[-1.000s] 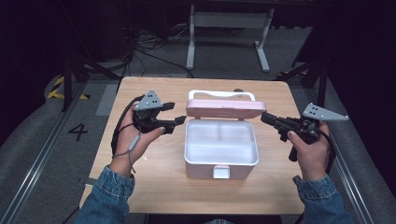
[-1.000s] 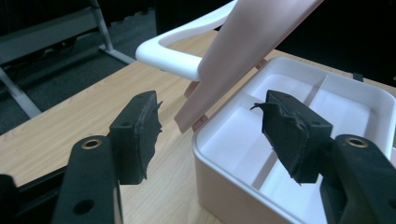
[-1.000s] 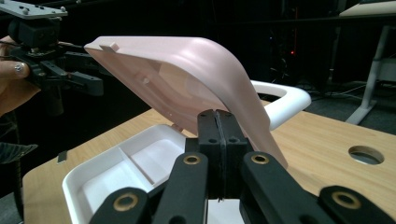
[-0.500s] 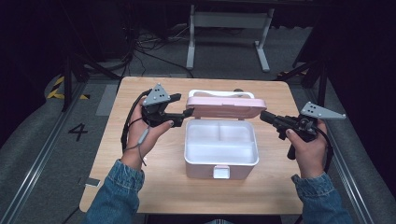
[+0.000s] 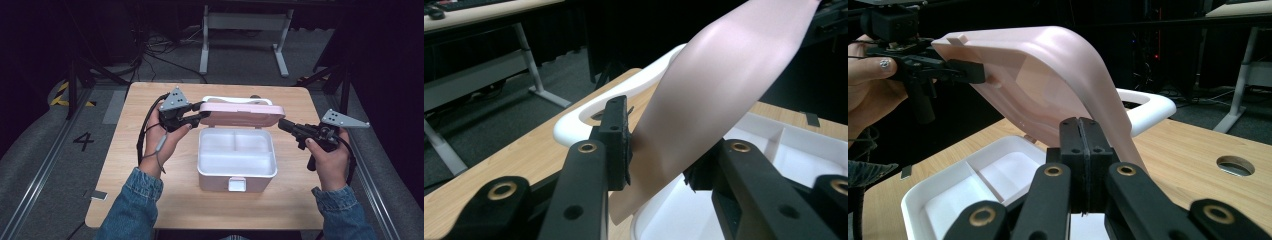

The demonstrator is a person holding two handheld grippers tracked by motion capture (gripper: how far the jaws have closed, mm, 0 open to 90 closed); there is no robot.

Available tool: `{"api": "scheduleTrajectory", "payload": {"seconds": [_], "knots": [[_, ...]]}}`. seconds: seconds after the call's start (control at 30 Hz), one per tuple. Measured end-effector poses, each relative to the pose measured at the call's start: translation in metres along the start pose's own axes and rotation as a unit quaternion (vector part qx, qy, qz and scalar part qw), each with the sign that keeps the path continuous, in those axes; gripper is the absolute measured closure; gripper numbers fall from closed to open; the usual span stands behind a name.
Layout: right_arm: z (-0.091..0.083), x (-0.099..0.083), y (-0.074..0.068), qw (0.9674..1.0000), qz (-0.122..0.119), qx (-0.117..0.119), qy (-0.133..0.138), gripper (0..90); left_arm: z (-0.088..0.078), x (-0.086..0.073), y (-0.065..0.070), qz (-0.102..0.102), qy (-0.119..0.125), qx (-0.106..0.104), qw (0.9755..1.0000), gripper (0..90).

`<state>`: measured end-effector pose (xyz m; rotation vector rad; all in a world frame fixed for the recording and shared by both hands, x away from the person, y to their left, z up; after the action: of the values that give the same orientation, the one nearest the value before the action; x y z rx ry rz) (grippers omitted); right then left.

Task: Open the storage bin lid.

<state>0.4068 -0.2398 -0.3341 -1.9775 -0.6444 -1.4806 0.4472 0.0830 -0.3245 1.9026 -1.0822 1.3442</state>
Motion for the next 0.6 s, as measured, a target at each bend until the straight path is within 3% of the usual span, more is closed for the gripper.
{"api": "scheduleTrajectory", "payload": {"seconds": [0.2, 0.3, 0.37, 0.6], "knots": [[-0.005, 0.004, -0.006, 0.9999, -0.01, -0.001, 0.0, 88.9, 0.002, 0.002, -0.004, -0.005, 0.005, 0.006, 1.0, 71.1], [-0.01, 0.007, -0.007, 0.9998, -0.017, -0.004, 0.001, 83.4, 0.003, 0.003, -0.006, -0.012, 0.001, 0.003, 0.9999, 71.4], [-0.014, 0.009, -0.007, 0.9997, -0.024, -0.009, -0.001, 74.9, 0.004, 0.005, -0.008, -0.016, -0.002, 0.004, 0.9999, 71.5], [-0.035, 0.011, -0.001, 0.9934, -0.07, -0.074, -0.051, 56.3, 0.009, 0.011, -0.017, -0.017, -0.021, 0.008, 0.9996, 73.0]]}}
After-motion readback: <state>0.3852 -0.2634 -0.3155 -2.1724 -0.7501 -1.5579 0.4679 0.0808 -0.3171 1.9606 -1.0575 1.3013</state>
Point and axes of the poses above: each handheld gripper's, and its own axes: z roughly forward along the jaws, x roughly out of its top, y roughly to its right, the point moved 5 cm from there along z, roughly forward along the jaws, and after that the axes turned 5 degrees about -x, right-handed, at the moved point
